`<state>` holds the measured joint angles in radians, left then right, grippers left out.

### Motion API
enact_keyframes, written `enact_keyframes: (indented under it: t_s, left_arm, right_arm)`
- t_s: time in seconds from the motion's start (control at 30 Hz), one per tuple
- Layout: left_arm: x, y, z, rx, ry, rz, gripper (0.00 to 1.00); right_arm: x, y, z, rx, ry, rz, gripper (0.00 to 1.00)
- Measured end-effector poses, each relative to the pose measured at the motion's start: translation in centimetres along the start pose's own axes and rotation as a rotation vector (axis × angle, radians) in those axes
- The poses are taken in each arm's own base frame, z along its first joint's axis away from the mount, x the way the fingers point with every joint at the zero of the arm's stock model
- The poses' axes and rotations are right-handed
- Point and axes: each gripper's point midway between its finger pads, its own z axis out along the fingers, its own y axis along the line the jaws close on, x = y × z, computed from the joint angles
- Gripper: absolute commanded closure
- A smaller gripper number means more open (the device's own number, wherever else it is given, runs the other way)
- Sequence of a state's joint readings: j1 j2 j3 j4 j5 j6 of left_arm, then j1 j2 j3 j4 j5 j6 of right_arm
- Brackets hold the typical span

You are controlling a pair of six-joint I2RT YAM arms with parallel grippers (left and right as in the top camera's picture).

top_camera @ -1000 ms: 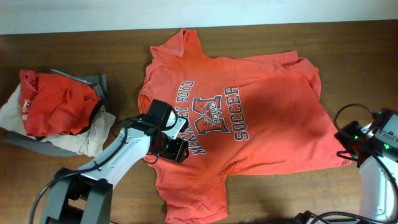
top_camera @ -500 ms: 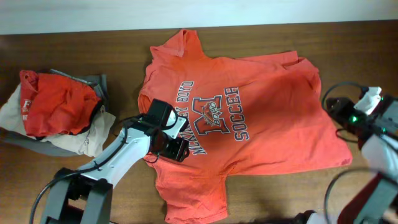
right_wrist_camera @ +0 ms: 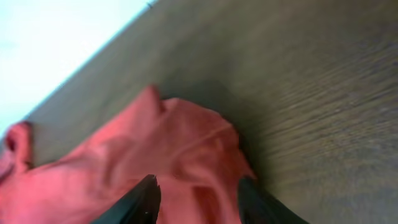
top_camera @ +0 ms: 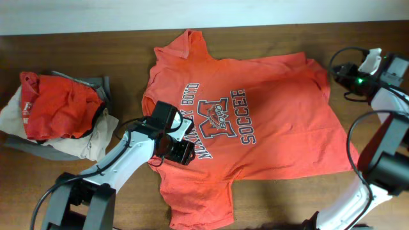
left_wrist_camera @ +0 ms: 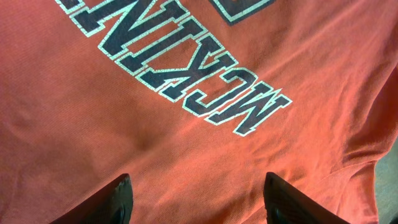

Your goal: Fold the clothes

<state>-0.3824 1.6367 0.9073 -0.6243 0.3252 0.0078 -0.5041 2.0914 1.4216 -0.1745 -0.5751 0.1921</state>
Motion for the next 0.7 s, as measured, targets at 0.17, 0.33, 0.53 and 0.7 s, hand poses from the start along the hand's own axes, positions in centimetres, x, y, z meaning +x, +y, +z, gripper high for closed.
enact_keyframes:
  t_s: [0.17, 0.33, 0.53, 0.7]
  left_arm:
    - [0.0, 0.0, 0.0, 0.000, 0.000, 0.000, 0.33]
    - [0.0, 0.0, 0.0, 0.000, 0.000, 0.000, 0.33]
    - [0.0, 0.0, 0.0, 0.000, 0.000, 0.001, 0.33]
    - [0.0, 0.0, 0.0, 0.000, 0.000, 0.000, 0.33]
  right_arm:
    - [1.8, -2.0, 2.4, 0.026, 0.042, -0.001, 0.55]
    - [3.0, -2.6, 3.5, 0.035, 0.070, -0.009, 0.58]
    - [4.4, -0.7, 5.1, 0.010, 0.109, -0.057, 0.64]
    - [5.0, 0.7, 5.8, -0.008, 0.124, -0.082, 0.72]
